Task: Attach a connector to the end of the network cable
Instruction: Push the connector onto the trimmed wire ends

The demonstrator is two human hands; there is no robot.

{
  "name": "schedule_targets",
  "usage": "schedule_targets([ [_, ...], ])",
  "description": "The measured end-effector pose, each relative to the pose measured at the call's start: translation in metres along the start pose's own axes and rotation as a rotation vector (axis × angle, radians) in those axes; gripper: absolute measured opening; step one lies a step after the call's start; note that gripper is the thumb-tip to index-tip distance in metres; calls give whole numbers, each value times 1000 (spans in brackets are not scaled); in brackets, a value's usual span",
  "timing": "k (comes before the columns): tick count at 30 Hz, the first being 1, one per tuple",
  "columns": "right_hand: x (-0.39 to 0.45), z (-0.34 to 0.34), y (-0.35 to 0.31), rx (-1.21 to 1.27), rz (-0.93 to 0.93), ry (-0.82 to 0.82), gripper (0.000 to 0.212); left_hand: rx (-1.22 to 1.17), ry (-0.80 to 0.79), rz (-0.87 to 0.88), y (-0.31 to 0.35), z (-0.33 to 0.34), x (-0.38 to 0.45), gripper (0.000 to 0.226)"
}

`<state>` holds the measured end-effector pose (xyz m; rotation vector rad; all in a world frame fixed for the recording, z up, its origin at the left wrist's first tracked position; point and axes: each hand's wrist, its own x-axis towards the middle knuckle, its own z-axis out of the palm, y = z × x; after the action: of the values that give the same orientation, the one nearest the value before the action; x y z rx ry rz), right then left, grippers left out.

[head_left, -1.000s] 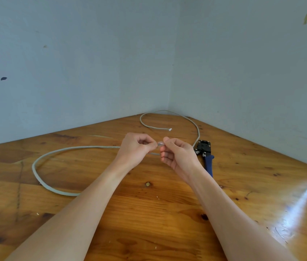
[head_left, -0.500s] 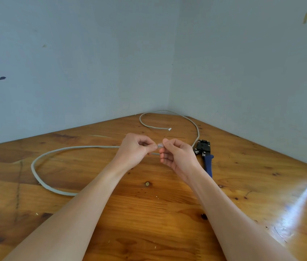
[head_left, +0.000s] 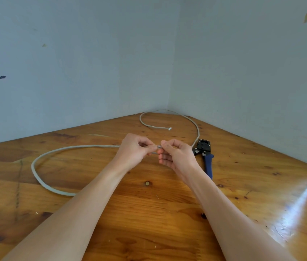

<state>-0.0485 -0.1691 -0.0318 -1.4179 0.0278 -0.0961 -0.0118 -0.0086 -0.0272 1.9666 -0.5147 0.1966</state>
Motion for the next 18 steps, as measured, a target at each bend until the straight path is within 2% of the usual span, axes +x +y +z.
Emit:
schedule_targets([
  [8, 0, 0, 2, -29, 5, 13, 15, -52, 34, -9, 1, 2, -4, 10],
  [18, 0, 3, 1, 82, 45, 78, 16, -39, -38, -56, -1, -3, 0, 9],
])
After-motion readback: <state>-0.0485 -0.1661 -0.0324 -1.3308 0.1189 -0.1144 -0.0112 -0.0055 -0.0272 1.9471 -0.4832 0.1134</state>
